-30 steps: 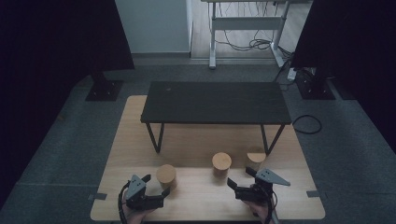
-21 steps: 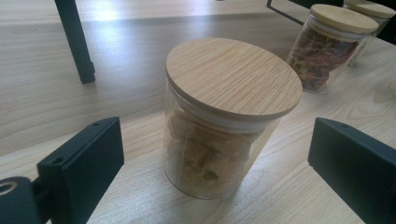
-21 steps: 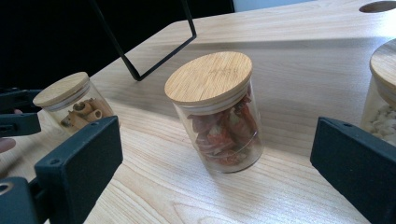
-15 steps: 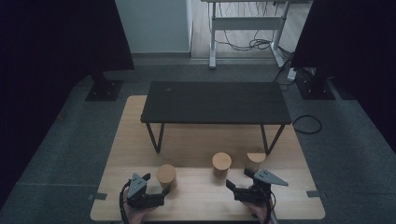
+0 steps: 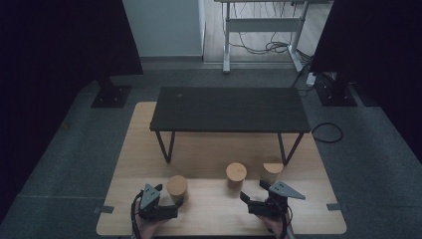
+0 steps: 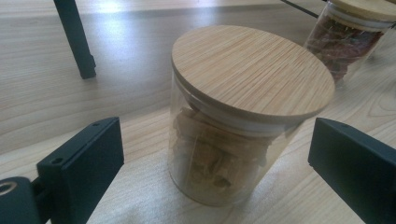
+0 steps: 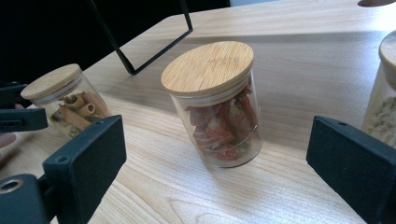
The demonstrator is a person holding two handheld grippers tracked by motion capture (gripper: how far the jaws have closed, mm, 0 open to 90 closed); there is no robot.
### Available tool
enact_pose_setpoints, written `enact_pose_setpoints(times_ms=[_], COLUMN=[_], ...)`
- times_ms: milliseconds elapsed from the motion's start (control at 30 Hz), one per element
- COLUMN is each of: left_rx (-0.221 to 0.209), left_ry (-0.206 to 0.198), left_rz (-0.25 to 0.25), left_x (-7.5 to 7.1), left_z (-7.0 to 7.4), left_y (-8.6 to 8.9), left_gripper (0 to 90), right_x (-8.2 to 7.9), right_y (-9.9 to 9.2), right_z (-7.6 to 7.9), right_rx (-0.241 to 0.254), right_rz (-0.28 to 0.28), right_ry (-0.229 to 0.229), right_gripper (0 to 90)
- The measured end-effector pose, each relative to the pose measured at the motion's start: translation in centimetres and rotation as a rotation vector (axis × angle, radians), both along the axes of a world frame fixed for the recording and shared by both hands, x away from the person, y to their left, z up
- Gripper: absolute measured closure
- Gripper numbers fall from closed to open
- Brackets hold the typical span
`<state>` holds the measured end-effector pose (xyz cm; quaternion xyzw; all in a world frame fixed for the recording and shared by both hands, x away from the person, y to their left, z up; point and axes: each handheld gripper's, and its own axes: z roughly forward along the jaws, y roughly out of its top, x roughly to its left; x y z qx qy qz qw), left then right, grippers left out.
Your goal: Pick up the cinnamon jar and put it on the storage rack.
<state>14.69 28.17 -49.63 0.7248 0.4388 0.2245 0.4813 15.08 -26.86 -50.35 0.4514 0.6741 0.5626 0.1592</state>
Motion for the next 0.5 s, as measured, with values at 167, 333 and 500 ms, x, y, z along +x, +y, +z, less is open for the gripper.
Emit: enact_pose_setpoints(times_ms=[167, 333, 500], left_rx=[0.004, 0.016, 0.04], left_ry=[0.003, -0.007, -0.013], left_rz=[-0.009, -0.013, -0.014], left_x=[0.5, 0.8, 1.2], left_z=[-0.1, -0.3, -0.3], left_y=[-0.2, -0.9, -1.4], left_gripper=[3.0, 3.0, 3.0], right_x=[-0.2, -0.3, -0.1], right_y=[0.4, 0.5, 0.4], right_z=[-0.1, 0.0, 0.0], right_rx=[-0.013, -0.016, -0.015], right_rz=[-0.012, -0.005, -0.004], right_ry=[-0.011, -0.015, -0.009], right_gripper=[4.8, 4.4, 4.0])
